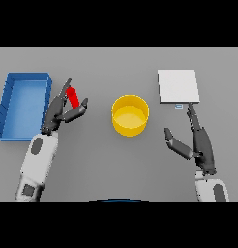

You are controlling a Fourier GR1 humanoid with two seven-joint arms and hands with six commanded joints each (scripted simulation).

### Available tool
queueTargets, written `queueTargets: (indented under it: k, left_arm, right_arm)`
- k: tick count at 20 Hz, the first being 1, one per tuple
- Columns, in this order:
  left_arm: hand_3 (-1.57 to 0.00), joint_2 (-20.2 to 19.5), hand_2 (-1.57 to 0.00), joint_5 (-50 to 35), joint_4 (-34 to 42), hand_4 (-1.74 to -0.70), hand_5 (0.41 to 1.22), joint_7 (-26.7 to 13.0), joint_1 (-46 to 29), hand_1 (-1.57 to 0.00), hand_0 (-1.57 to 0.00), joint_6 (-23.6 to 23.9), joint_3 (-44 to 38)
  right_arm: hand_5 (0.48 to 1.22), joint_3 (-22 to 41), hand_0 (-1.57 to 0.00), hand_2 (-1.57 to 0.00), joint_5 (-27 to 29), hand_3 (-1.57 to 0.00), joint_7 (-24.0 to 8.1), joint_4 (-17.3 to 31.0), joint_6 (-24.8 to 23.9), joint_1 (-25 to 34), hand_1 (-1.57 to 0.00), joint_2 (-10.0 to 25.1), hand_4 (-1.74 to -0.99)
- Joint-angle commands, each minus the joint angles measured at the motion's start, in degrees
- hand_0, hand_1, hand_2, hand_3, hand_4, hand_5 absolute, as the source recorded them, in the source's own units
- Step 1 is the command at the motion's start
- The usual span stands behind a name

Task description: Pick up the red beaker and tilt it to pour out 1 green nut into yellow bowl. Pick up the yellow bowl and place it on the metallic measuring scale.

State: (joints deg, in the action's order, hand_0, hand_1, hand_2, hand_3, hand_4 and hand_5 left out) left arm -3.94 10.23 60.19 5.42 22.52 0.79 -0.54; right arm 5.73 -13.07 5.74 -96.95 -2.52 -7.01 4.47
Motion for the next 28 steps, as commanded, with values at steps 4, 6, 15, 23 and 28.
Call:
queueTargets:
  k: [4,6,15,23,28]
  left_arm:
    - [0.00,-0.19,0.00,-0.36,-3.27,-1.29,0.683,0.19,3.50,0.00,0.00,-0.17,-0.98]
    - [0.00,-0.48,0.00,-1.10,-5.51,-1.31,0.688,1.21,4.95,0.00,0.00,-0.82,-1.95]
    - [-0.72,2.03,-0.73,-2.61,-12.51,-1.50,0.941,4.72,9.12,-0.70,-0.66,2.71,-5.27]
    - [-1.38,2.72,-1.43,-0.03,-12.13,-1.55,1.159,3.34,9.66,-1.42,-1.42,3.72,-3.48]
    - [-1.51,3.31,-1.52,-4.00,-7.88,-1.68,1.122,5.88,8.74,-1.52,-1.52,4.99,-4.23]
  right_arm:
    - [0.638,-0.06,0.00,0.00,0.84,0.00,-0.27,-0.69,0.33,-0.03,0.00,-0.28,-1.265]
    - [0.640,-0.52,0.00,0.00,1.19,0.00,-0.79,-1.55,0.22,-0.15,0.00,0.06,-1.269]
    - [0.644,-0.22,0.00,0.00,0.13,0.00,-1.12,-1.69,-0.26,-0.40,0.00,0.15,-1.255]
    - [0.644,-0.45,0.00,0.00,0.98,0.00,-0.24,-1.90,0.33,-1.26,0.00,0.26,-1.258]
    - [0.646,-0.08,0.00,0.00,-0.05,0.00,0.72,-1.93,-0.24,-1.59,0.00,0.17,-1.258]
